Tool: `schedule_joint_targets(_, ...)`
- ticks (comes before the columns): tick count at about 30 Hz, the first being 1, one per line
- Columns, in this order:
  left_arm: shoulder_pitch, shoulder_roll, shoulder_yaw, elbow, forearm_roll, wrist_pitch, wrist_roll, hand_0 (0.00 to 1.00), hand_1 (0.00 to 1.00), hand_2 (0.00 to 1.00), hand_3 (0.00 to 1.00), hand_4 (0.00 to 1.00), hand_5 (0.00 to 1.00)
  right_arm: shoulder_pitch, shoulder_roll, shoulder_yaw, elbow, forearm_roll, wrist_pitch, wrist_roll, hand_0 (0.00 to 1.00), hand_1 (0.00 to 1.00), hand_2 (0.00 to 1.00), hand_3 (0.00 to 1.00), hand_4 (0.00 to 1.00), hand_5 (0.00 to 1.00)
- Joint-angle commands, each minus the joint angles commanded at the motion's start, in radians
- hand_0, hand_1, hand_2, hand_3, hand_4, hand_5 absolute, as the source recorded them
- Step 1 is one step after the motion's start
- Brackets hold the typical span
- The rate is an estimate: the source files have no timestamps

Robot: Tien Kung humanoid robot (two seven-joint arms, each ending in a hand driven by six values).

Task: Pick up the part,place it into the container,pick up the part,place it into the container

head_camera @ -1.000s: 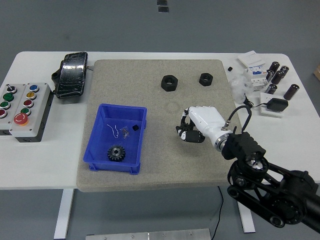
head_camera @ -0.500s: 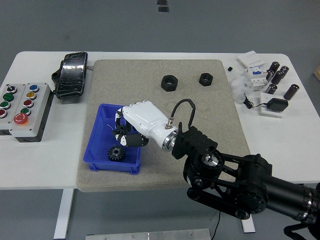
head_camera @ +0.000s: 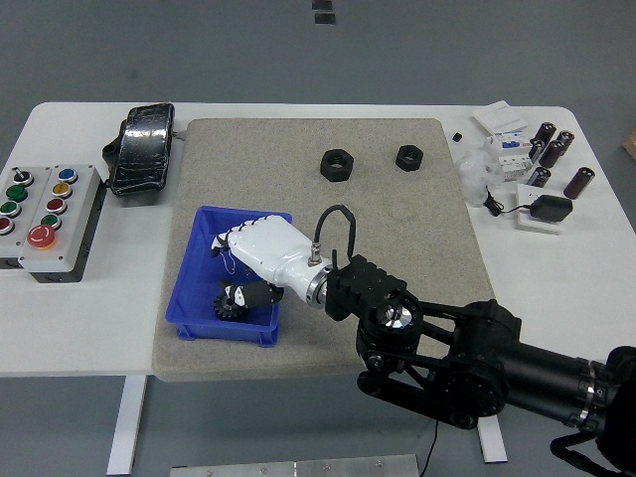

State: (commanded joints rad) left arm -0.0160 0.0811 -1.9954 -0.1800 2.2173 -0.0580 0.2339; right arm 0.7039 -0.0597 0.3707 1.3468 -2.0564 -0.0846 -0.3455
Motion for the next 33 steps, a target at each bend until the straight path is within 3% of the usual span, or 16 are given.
schedule_joint_targets(1,0.0,0.0,0.0,0.0,0.0,0.0,0.0,0.67,0.684,0.674,0.618,0.739,0.475,-0.002,0.001,-0.003,-0.001,0.004,-0.001,0.001,0.657,0.785,0.777,0.729,0.683,0.325)
schedule_joint_targets(8,0.001,-0.002,0.0,0.0,0.0,-0.001,0.0,0.67,0.683,0.673,0.616,0.733,0.464,-0.025,-0.009,0.041,0.011,0.026,-0.052,0.021,0.641,0.764,0.761,0.713,0.65,0.304)
schedule_joint_targets(16,0.004,-0.003,-0.003,0.0,0.003,0.0,0.0,0.67,0.683,0.672,0.615,0.733,0.46,-0.146,-0.075,0.254,0.111,0.086,-0.163,0.09,0.628,0.738,0.742,0.704,0.658,0.317)
schedule_joint_targets(20,0.004,-0.002,-0.014,0.0,0.015,0.0,0.001,0.67,0.683,0.673,0.614,0.732,0.454,-0.229,-0.096,0.407,0.082,0.192,-0.209,0.176,0.625,0.709,0.715,0.684,0.687,0.325)
schedule_joint_targets(24,0.002,0.003,-0.021,0.0,0.024,0.0,-0.001,0.67,0.683,0.673,0.614,0.732,0.454,-0.312,-0.113,0.56,0.017,0.345,-0.185,0.294,0.625,0.709,0.715,0.684,0.687,0.325)
schedule_joint_targets(25,-0.001,0.005,-0.022,0.0,0.028,-0.001,-0.001,0.67,0.683,0.673,0.614,0.732,0.451,-0.337,-0.117,0.594,0.006,0.381,-0.172,0.326,0.719,0.718,0.709,0.669,0.741,0.345)
schedule_joint_targets(26,-0.003,0.007,-0.023,0.0,0.031,-0.001,-0.002,0.67,0.683,0.673,0.614,0.732,0.451,-0.358,-0.12,0.63,0.0,0.423,-0.163,0.358,0.719,0.718,0.709,0.669,0.741,0.345)
schedule_joint_targets(30,-0.01,0.012,-0.024,0.0,0.036,-0.003,-0.006,0.67,0.683,0.673,0.614,0.732,0.451,-0.438,-0.121,0.746,0.004,0.57,-0.139,0.465,0.719,0.718,0.709,0.669,0.741,0.345)
schedule_joint_targets(31,-0.01,0.013,-0.023,0.0,0.036,-0.003,-0.007,0.67,0.683,0.673,0.616,0.731,0.445,-0.456,-0.12,0.771,0.007,0.602,-0.134,0.487,0.732,0.719,0.709,0.665,0.798,0.374)
schedule_joint_targets(33,-0.008,0.015,-0.021,0.0,0.034,-0.003,-0.008,0.67,0.683,0.673,0.616,0.731,0.445,-0.5,-0.119,0.822,0.012,0.671,-0.125,0.534,0.732,0.719,0.709,0.665,0.798,0.374)
